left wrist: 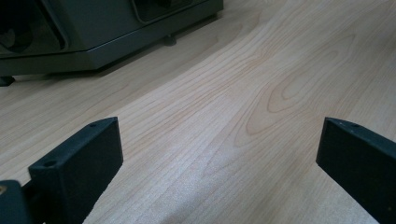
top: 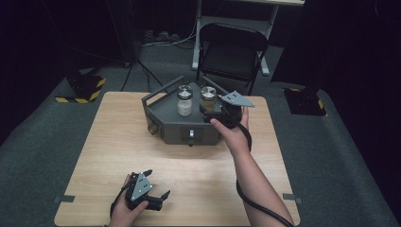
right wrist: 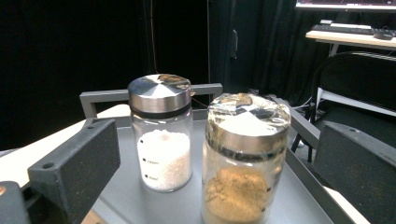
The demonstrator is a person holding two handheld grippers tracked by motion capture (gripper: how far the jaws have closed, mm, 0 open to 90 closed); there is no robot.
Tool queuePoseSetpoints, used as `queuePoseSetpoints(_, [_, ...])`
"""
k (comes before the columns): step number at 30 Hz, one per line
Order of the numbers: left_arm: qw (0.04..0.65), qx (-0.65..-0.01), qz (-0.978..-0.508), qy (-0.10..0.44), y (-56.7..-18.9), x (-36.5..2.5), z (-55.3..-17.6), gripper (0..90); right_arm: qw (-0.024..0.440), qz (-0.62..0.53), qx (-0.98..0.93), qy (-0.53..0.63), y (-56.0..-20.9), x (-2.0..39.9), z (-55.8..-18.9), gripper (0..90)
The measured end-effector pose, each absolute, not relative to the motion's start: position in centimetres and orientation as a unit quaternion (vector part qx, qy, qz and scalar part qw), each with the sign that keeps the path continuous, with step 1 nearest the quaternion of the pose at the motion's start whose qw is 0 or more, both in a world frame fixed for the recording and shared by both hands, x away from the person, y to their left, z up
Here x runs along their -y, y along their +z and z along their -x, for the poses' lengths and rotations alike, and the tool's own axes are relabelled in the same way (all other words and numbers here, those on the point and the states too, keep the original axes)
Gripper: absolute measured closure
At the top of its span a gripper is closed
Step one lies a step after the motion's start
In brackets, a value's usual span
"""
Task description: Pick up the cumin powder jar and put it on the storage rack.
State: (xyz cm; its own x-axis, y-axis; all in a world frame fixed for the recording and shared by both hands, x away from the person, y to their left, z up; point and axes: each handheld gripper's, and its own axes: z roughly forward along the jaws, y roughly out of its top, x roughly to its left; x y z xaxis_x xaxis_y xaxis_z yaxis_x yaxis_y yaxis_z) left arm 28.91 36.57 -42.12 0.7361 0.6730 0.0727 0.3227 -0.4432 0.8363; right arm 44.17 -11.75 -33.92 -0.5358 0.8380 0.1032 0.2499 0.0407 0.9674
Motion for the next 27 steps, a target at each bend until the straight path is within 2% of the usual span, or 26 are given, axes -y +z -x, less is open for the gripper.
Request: queuePoseSetpoints(27, [0.432, -0.302, -0.825, 0.204, -42.1, -36.5, -28.8, 0.8, 0.275, -0.374, -0.679, 0.569, -36.7, 14.3, -36.5, 0.3])
